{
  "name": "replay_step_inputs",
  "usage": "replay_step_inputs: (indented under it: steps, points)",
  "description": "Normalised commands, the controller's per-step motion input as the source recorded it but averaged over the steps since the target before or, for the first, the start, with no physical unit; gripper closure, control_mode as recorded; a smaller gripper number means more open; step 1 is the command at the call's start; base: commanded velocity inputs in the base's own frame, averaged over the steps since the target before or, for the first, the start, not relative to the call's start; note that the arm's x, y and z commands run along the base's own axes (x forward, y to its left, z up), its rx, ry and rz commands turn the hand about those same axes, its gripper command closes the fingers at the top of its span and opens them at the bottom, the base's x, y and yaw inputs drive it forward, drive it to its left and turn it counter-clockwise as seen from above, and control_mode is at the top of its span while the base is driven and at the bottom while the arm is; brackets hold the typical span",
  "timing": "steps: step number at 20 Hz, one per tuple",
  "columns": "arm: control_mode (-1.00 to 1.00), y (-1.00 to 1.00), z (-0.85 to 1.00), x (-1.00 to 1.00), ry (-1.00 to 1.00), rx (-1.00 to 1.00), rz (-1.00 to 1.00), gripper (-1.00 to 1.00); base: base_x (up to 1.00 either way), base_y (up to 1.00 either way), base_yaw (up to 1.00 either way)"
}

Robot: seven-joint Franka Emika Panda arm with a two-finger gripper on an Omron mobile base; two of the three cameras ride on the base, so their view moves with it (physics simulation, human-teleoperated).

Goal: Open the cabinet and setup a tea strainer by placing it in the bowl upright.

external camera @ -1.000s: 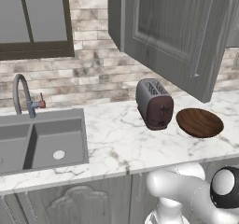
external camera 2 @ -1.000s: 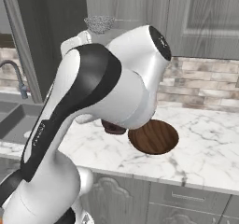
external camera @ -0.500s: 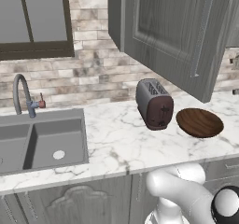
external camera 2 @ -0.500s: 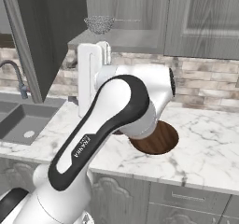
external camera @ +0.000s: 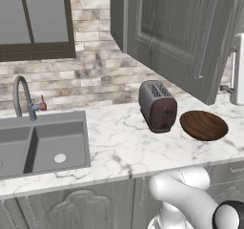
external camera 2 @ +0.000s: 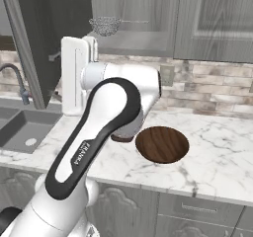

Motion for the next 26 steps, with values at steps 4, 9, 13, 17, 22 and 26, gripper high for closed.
replay_step_inputs:
  steps: [4, 9, 13, 17, 22, 26]
  points:
    - [-1.0, 0.3, 0.15, 0.0, -0.01, 0.0, 0.03, -1.0, 0.0, 0.0, 0.0]
    - [-1.0, 0.37, 0.05, 0.0, 0.0, 0.0, 0.07, -1.0, 0.0, 0.0, 0.0]
    - [-1.0, 0.85, 0.0, 0.0, 0.0, 0.0, 0.1, -1.0, 0.0, 0.0, 0.0]
    - [-1.0, 0.69, 0.0, 0.0, 0.0, 0.0, 0.06, -1.0, 0.0, 0.0, 0.0]
    - [-1.0, 0.53, 0.0, 0.0, 0.02, 0.0, 0.02, -1.0, 0.0, 0.0, 0.0]
    - [-1.0, 0.3, 0.0, 0.0, 0.0, -0.04, 0.0, -1.0, 0.0, 0.0, 0.0]
